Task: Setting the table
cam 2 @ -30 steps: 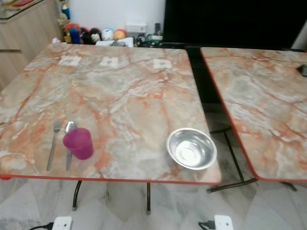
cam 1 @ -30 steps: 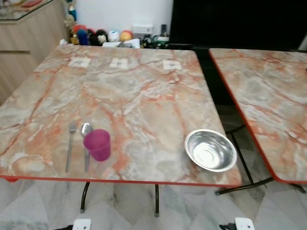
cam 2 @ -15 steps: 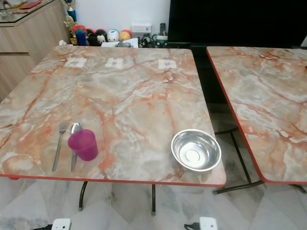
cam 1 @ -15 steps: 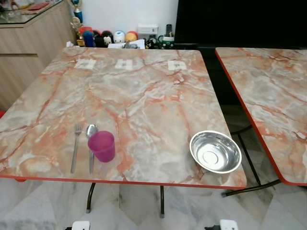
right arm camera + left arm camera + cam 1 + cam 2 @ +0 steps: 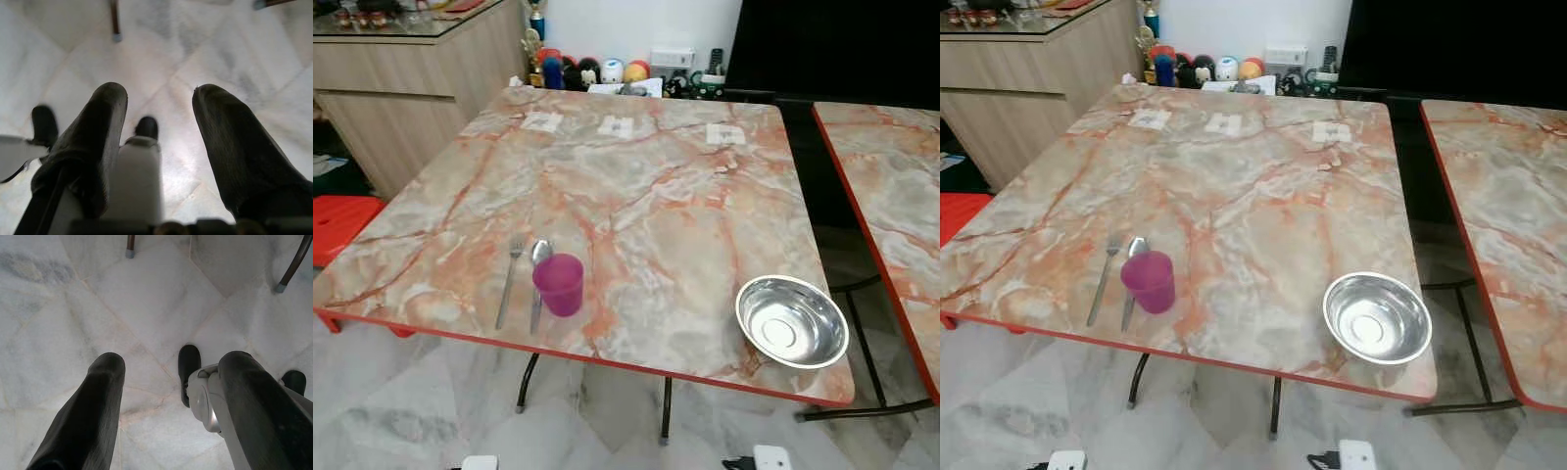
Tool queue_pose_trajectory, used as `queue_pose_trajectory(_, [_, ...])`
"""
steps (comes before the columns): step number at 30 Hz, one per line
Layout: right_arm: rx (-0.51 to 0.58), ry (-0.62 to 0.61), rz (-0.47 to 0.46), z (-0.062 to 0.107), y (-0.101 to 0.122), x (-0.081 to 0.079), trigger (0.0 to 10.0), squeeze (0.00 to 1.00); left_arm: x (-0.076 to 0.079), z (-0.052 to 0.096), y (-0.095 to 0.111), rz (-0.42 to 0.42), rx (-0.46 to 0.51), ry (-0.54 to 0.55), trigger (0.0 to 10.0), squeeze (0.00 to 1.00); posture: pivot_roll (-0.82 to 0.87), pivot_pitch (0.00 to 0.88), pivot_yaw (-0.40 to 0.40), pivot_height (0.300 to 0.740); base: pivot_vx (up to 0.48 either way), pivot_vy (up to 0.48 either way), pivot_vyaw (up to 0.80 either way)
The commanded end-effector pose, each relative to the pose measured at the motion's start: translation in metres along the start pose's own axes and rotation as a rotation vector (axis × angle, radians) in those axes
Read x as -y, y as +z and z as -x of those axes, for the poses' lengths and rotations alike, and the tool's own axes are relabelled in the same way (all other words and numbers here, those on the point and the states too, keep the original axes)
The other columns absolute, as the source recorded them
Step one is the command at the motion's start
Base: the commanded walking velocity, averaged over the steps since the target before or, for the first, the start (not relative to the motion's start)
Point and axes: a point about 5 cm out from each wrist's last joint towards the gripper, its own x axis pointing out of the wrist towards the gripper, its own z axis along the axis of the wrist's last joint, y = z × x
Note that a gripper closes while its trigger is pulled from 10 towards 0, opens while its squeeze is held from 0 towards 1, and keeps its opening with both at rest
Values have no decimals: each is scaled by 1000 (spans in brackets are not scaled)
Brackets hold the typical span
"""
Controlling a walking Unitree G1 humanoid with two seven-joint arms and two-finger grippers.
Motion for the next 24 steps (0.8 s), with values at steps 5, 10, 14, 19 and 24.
queue_pose_trajectory(5, [13, -42, -70, 1, 1, 8, 10000, 0, 1, 2, -10, 6, -37, -2, 10000, 0, 13, 92, -30, 740, 0, 0, 0])
queue_pose_trajectory(10, [-5, -34, -56, 1, -4, 4, 10000, 0, 1, 3, -11, 8, -38, -3, 10000, 0, 15, 93, -30, 740, 0, 0, 0])
queue_pose_trajectory(14, [-10, -29, -56, 1, -6, 1, 10000, 0, 2, 3, -12, 8, -39, -5, 10000, 0, 16, 94, -30, 740, 0, 0, 0])
queue_pose_trajectory(19, [-10, -28, -61, 1, -6, 0, 10000, 0, 2, 3, -13, 6, -42, -6, 10000, 0, 15, 95, -29, 740, 0, 0, 0])
queue_pose_trajectory(24, [-7, -30, -62, 1, -6, 2, 10000, 0, 2, 4, -15, 2, -48, -6, 10000, 0, 15, 95, -29, 740, 0, 0, 0])
